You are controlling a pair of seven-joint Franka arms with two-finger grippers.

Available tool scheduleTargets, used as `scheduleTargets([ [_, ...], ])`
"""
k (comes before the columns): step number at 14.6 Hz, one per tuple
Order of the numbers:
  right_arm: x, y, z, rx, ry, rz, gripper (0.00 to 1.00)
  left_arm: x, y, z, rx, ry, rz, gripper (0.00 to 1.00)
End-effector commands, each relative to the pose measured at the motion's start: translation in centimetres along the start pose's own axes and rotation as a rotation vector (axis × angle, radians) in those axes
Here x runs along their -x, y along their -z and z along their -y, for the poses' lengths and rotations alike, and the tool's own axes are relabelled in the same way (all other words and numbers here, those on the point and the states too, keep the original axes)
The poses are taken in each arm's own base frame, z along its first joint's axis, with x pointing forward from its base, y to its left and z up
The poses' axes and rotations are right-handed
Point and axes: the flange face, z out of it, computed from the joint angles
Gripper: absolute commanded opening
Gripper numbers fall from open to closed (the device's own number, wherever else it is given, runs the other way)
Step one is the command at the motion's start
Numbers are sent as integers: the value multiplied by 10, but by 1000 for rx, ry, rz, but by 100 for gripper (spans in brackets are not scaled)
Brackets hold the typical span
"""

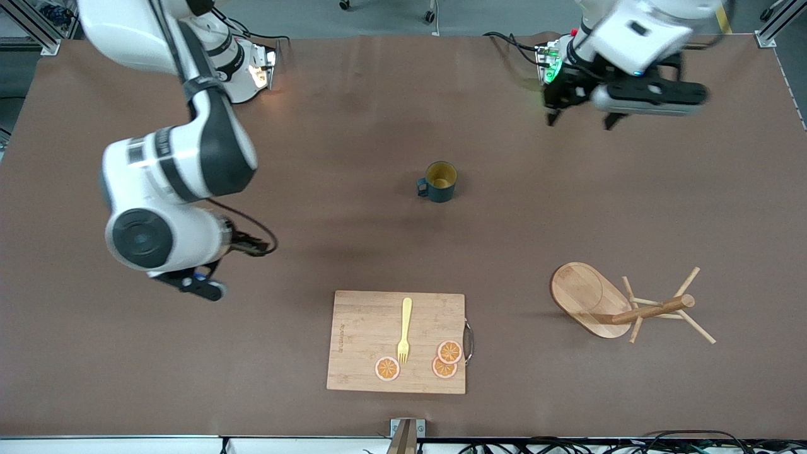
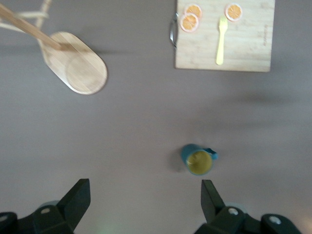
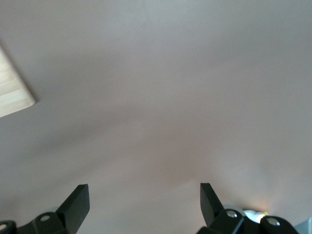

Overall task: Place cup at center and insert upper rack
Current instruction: 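Move the left gripper above the mug while the right gripper retracts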

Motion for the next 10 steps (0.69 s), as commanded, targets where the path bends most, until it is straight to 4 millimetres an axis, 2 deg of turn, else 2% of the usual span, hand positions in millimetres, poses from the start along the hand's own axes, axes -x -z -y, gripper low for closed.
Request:
scheduleTargets([
  [1,-33,0,-62,-11,100,0,100,22,-9,-60,15,7,-16,100],
  [2,-44,2,-82,-29,120,-12,100,36,-13,-83,27,48,-19,100],
  [4,-63,17,-118,-90,140,-96,100,52,-29,-121,56,143,-8,100],
  [5,-69,23,-134,-110,160,-125,100,64,-42,-142,33,160,-24,100],
  [7,-73,31,-161,-109,273,-154,100,90,-76,-183,-41,179,-54,100],
  [8,-74,39,-181,-116,332,-173,100,105,-99,-203,-80,197,-64,100],
  [9,-71,50,-199,-124,371,-198,100,114,-119,-218,-111,207,-82,100],
  [10,-64,62,-209,-125,398,-218,100,124,-138,-231,-137,226,-102,100],
])
